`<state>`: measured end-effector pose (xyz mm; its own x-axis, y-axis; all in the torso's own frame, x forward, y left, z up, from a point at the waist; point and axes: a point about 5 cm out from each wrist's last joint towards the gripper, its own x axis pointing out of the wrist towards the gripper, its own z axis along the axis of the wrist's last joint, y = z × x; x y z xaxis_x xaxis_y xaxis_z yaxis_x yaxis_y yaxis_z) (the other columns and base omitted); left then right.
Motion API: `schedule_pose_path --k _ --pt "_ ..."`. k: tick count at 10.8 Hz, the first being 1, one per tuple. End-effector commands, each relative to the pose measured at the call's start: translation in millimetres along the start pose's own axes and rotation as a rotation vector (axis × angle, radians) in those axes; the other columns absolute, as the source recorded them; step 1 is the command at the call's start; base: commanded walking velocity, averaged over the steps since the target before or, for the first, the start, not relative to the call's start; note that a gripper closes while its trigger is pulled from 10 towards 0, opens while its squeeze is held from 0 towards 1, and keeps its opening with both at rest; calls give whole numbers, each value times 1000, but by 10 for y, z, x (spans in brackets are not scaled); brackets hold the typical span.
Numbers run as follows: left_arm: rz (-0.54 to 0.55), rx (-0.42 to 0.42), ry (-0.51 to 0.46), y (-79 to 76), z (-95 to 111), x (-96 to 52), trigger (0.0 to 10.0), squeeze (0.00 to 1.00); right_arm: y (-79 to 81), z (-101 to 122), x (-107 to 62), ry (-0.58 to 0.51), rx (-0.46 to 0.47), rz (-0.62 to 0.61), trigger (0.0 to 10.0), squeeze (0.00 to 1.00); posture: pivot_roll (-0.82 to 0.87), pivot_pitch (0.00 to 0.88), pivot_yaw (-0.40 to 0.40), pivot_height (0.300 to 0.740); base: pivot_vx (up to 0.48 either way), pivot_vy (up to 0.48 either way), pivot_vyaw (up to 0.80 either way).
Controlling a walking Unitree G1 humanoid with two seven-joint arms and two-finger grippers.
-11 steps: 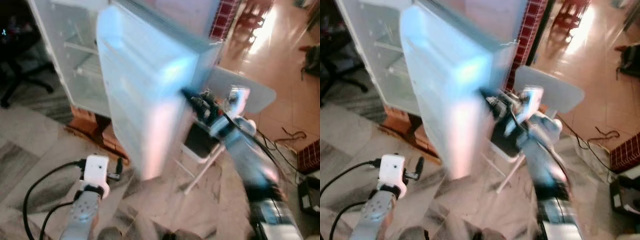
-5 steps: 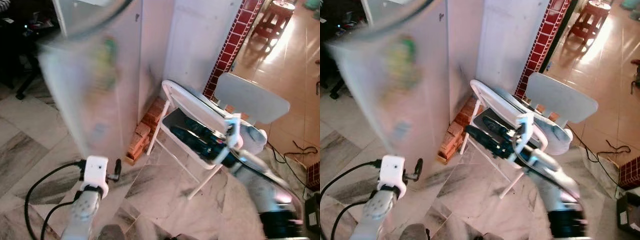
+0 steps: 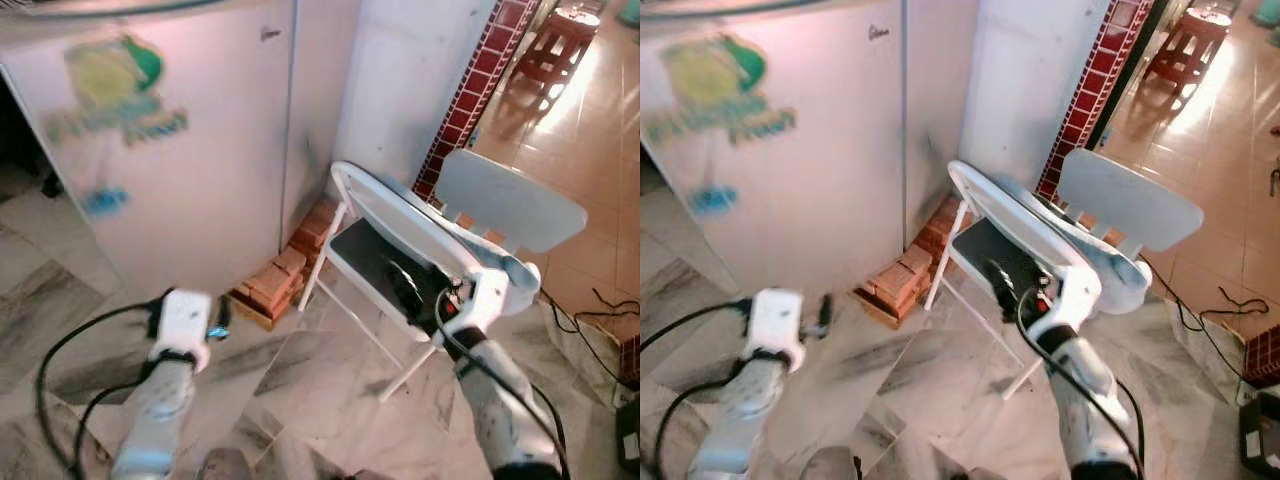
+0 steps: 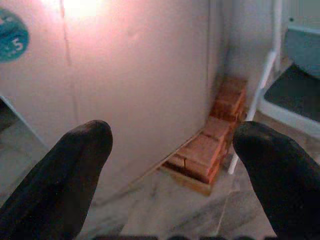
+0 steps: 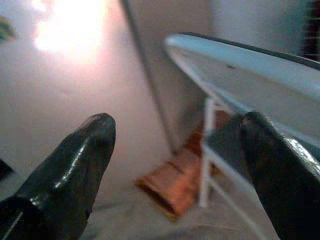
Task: Restocking fridge
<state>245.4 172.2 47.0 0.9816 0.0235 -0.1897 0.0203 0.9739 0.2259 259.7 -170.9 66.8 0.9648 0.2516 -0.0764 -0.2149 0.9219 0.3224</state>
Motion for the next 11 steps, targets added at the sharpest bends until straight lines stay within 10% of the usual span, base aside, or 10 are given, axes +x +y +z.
schedule_pose_path --k 1,5,11 --pt "4 5 -9 14 25 7 10000 0 -73 11 -22 -13 -41 -70 10000 0 129 41 -64 740 0 480 0" --pt "22 7 -13 10 68 102 10000 0 -265 -23 -46 -30 -122 -248 10000 0 121 32 -56 740 0 480 0" --pt "55 -1 -68 73 167 165 10000 0 -297 -3 77 -46 -161 -258 10000 0 121 22 -57 740 0 480 -766"
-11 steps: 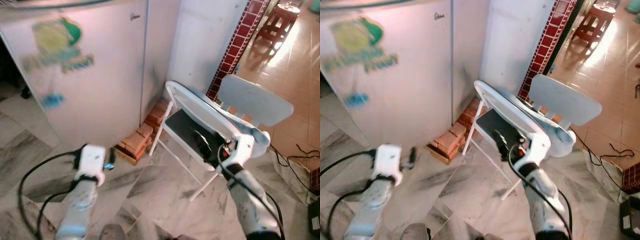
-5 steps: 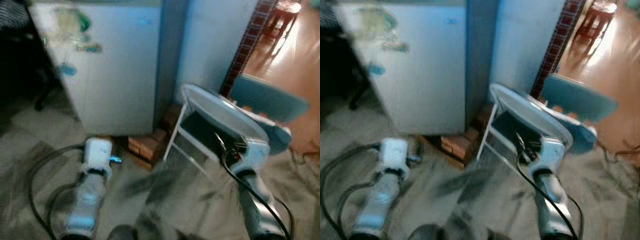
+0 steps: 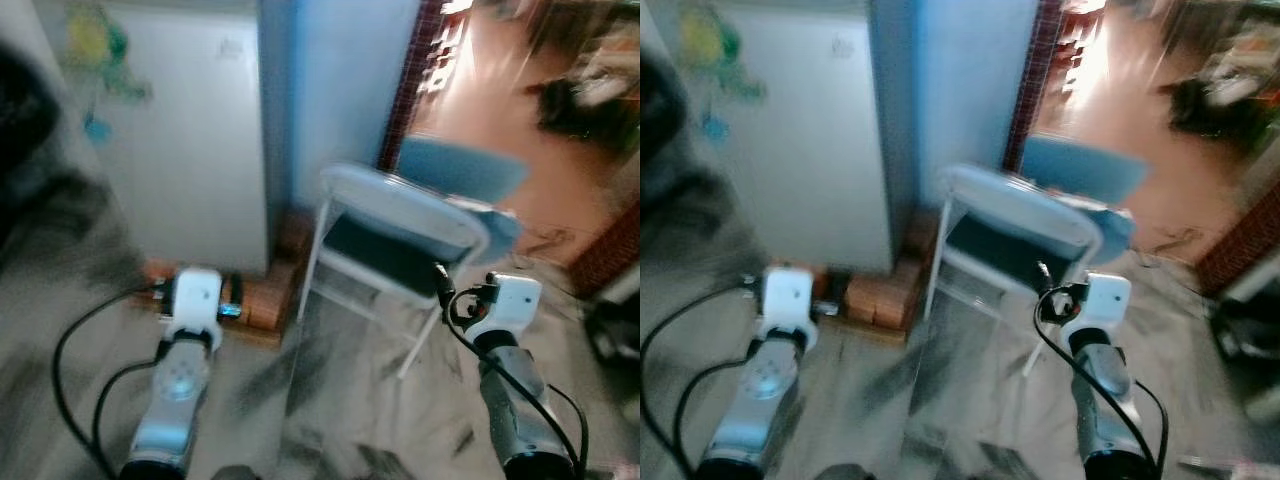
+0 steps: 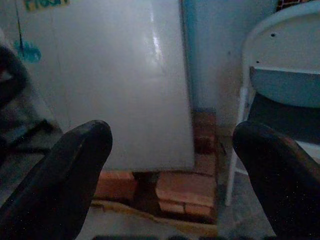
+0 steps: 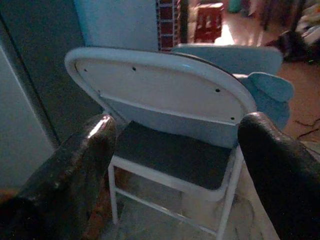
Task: Restocking fridge
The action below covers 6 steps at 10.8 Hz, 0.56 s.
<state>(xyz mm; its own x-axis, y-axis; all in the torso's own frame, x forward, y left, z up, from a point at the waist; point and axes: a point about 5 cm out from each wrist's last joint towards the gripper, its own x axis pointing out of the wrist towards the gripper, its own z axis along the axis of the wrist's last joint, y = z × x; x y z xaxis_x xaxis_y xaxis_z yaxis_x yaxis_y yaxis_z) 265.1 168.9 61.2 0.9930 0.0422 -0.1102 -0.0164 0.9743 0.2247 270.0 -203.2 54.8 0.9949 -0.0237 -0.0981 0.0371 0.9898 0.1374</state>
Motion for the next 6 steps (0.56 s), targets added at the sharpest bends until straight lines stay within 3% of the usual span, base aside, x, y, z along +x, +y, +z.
schedule_pose_path --k 1,3,6 --pt "21 10 2 74 -5 8 10000 0 93 -12 31 -1 -1 28 10000 0 122 20 -55 740 0 480 -800" --pt "19 12 1 60 -4 19 10000 0 99 -21 39 -3 -2 34 10000 0 120 21 -55 740 0 480 -800" --pt "2 10 10 23 -25 9 10000 0 87 -30 48 -4 -7 30 10000 0 119 22 -52 740 0 480 0"
